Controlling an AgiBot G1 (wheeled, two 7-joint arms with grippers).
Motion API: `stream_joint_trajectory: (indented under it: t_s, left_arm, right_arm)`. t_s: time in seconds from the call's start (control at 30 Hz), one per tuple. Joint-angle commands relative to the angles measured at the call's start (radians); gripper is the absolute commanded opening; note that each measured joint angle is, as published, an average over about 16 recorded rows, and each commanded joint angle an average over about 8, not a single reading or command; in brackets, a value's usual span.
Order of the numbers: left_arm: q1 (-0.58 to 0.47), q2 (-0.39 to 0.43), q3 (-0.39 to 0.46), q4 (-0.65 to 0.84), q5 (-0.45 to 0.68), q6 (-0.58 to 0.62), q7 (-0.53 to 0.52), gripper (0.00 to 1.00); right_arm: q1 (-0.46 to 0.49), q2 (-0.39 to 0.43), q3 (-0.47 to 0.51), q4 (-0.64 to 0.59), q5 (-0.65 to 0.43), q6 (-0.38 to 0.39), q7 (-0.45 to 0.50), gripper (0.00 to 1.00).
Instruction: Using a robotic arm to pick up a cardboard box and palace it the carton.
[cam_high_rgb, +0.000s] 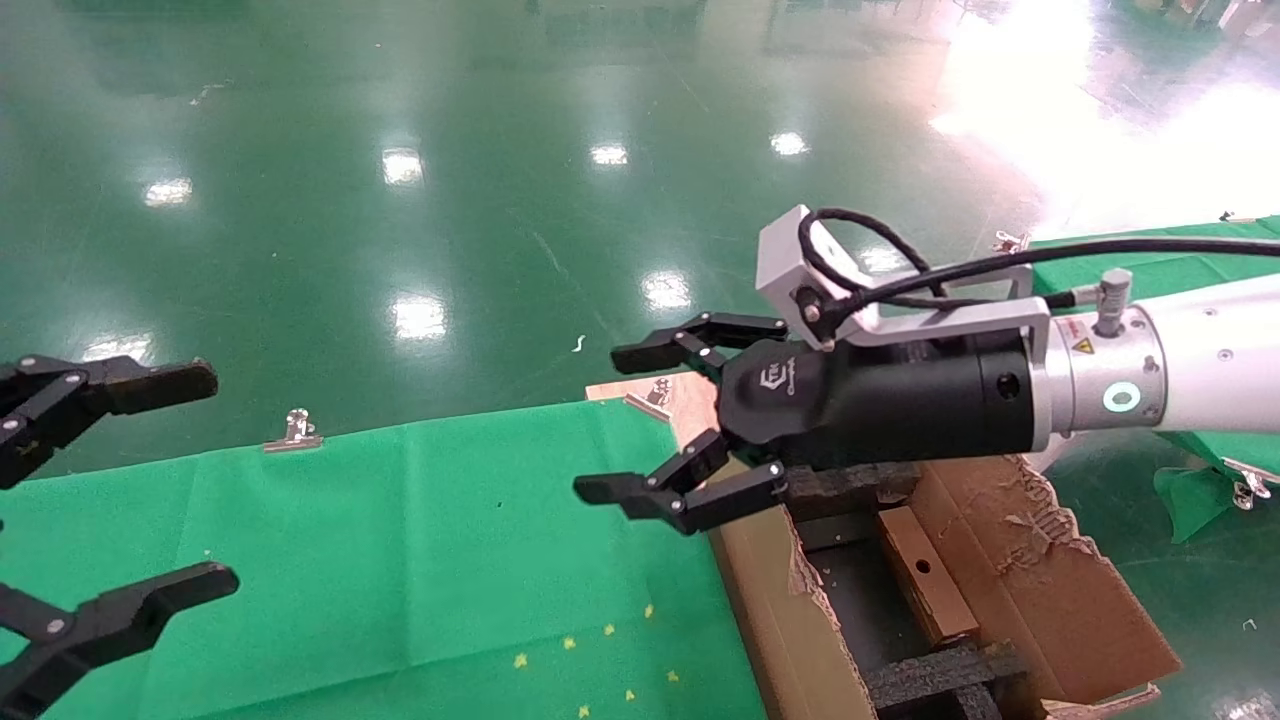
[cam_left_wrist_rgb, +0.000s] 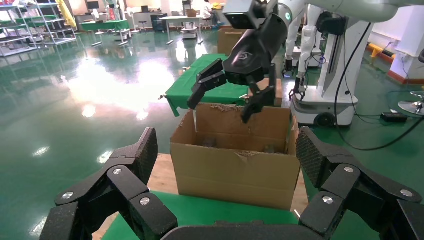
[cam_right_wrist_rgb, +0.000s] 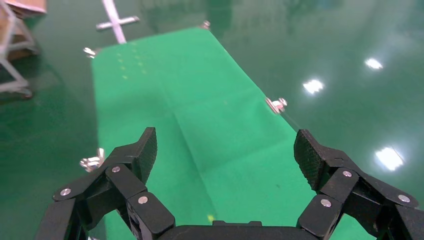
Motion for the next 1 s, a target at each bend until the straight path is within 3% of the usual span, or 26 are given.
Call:
stream_joint_trajectory:
  t_s: [0.03,0.67,1.0]
  left_arm:
    - [0.0,0.0,0.0,0.0,0.0,0.0,0.0,1.0]
    - [0.0,0.0,0.0,0.0,0.0,0.0,0.0,1.0]
    - [0.0,0.0,0.0,0.0,-0.001,0.0,0.0,1.0]
  right_arm:
    - [-0.035,-0.01,0.048,0.0,0.007,-0.021,-0.016,1.0]
    - [-0.363,-0.109,0.505,0.001,0.071,-0.22,-0.164,1.0]
    - [-0.454,-0.135,0.632,0.001,0.088,-0.274,-0.199,1.0]
